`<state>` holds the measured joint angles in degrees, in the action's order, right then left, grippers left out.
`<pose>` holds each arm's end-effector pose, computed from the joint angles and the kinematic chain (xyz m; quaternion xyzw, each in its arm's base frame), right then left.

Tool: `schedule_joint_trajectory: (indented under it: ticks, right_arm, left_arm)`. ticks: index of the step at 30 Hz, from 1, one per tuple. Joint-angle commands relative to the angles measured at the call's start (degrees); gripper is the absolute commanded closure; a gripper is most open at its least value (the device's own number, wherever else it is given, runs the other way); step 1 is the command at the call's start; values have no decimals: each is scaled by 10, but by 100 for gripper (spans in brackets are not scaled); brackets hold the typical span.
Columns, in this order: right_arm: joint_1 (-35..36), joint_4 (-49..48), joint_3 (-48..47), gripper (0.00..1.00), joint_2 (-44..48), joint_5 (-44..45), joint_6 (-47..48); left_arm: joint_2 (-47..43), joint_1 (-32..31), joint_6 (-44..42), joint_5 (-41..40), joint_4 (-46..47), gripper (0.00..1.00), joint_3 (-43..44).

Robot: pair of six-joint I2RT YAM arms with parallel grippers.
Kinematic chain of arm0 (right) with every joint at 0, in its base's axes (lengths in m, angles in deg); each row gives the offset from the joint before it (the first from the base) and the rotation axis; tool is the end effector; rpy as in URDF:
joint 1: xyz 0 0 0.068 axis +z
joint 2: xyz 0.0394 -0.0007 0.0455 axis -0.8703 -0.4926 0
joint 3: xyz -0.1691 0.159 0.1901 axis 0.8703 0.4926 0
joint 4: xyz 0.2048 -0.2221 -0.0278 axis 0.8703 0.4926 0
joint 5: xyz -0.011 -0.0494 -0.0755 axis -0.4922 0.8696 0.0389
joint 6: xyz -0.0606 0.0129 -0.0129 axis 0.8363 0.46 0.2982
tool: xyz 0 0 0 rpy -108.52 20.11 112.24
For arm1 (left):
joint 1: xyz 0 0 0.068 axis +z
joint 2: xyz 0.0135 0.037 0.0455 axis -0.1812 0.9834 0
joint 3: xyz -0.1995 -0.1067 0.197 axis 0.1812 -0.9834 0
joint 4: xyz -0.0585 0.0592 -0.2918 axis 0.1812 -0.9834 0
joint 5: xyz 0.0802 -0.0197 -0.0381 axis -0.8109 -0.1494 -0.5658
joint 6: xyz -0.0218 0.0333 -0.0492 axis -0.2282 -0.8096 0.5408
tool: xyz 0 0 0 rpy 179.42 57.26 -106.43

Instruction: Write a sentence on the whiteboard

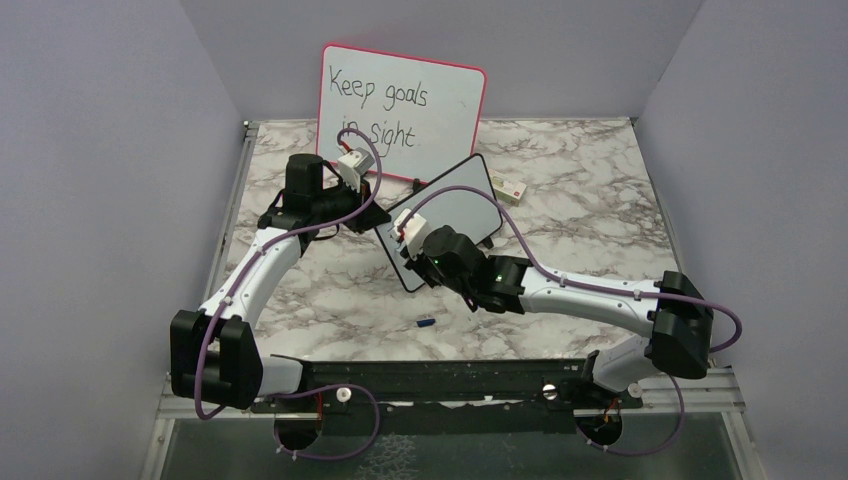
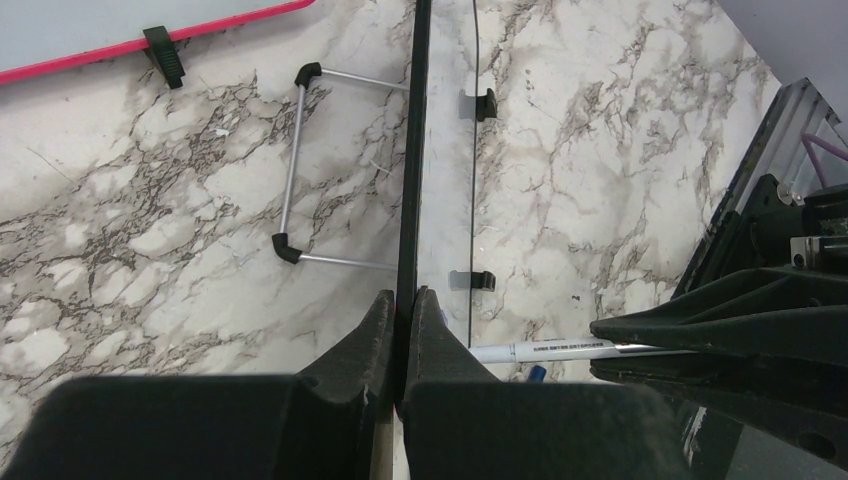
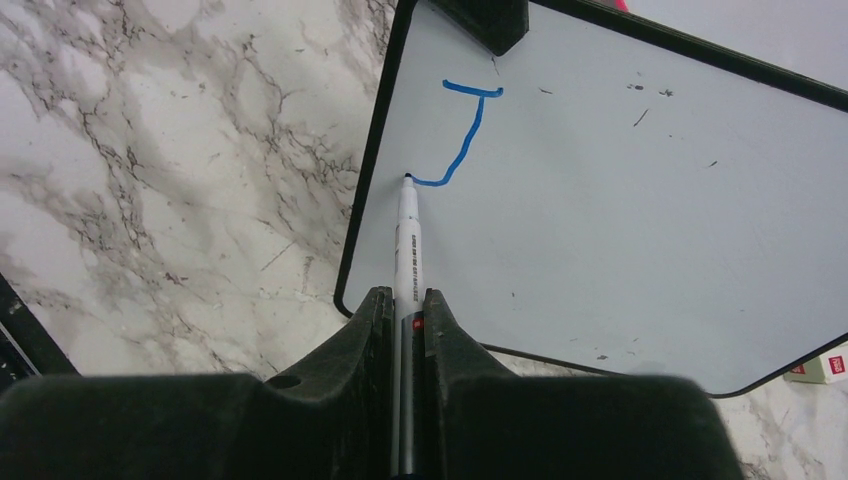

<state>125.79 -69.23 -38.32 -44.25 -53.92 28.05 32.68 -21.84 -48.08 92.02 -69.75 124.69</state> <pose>0.1765 0.3465 0.2882 -0.4191 0.7439 0.1324 0.5033 0.3168 -0.0976 0.2990 0.2596 0.7958 -0.3623 0.4100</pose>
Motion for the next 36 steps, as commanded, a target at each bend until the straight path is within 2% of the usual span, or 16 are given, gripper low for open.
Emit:
schedule_joint_trajectory:
  ticks: [1,12,21,36]
  right_arm:
    - [3,-33,-15,100,-9,-8,-12]
    - [2,-50,7,100,22,-1,-20]
    - [-6,-54,31,100,43,52,-16]
    - [-16,-91,40,100,39,63,-24]
  left_arm:
    - [7,-4,-29,-52,-28,100,-13]
    - [7,-4,-30,-58,-29,100,-12]
    - [9,-4,-33,-62,-31,100,-12]
    - [11,-4,-33,-61,-32,100,-12]
